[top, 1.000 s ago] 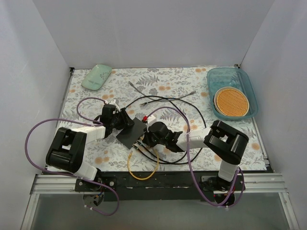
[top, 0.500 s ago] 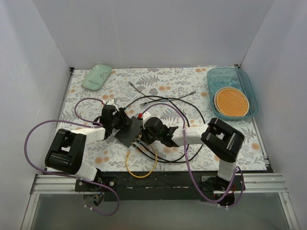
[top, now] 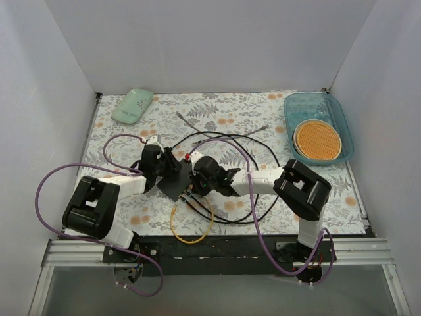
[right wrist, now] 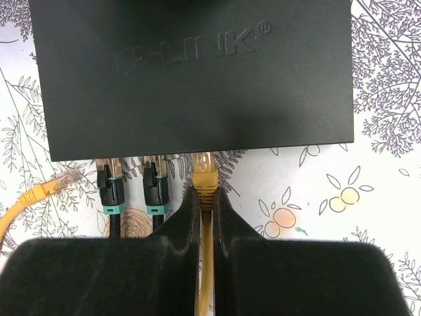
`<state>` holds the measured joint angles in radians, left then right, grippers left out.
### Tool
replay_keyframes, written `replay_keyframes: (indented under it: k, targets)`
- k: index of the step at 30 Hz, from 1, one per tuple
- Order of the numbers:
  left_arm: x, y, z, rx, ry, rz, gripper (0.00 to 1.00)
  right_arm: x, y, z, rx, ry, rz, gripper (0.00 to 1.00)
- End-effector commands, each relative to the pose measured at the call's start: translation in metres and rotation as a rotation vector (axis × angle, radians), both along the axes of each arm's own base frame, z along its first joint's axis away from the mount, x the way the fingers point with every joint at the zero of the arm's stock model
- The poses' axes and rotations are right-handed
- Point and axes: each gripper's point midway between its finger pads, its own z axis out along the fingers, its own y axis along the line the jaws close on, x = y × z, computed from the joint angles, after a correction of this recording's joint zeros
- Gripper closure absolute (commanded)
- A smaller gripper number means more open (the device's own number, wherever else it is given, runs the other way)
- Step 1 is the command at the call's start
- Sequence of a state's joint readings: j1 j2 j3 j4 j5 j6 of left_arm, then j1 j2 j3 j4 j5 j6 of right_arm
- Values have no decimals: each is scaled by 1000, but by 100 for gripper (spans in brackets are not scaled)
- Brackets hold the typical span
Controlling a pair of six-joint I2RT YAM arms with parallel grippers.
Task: Insert the plug into the switch port
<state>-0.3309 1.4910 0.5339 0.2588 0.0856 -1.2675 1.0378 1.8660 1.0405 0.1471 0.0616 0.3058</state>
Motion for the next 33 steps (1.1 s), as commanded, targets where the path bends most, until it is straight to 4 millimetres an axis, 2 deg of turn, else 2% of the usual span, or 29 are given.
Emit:
replay_keyframes:
  k: [1,4,5,7,8,11,12,18,24,26,27,29,31,32,33]
  targets:
    - [-166,-82,-26,-265,552,-431,77,84,73,119,448,-332,-112,99]
    - [-159,-77,-31,-226,544,-394,75,79,64,116,430,-328,-110,99]
    - [-152,-74,-34,-197,535,-372,75,75,58,105,397,-311,-107,99]
    - [-139,-67,-39,-160,529,-328,72,71,49,101,366,-308,-104,99]
    - [-131,-64,-45,-133,535,-307,72,66,37,84,320,-286,-109,99]
    - [-108,-59,-49,-118,534,-269,68,59,17,73,272,-278,-126,99]
    - [-103,-57,-51,-104,527,-258,67,54,9,63,245,-263,-126,99]
    - [-68,-41,-52,-24,490,-158,58,42,-16,54,163,-229,-137,83]
    - [-47,-16,-50,16,478,-50,57,35,-42,37,43,-176,-189,69]
    - [-38,-11,-43,22,455,-19,56,32,-55,31,-19,-152,-217,60]
    - [-36,-10,-41,22,447,-12,53,32,-61,30,-37,-150,-234,58]
    - [-27,-8,-29,22,407,11,33,26,-74,28,-68,-142,-243,50]
    - [-21,-8,-21,23,379,21,21,22,-80,36,-58,-150,-239,44]
    - [-14,-8,-11,21,343,29,13,20,-83,38,-57,-151,-237,42]
    - [-10,-8,-6,19,327,30,11,16,-85,39,-53,-148,-223,41]
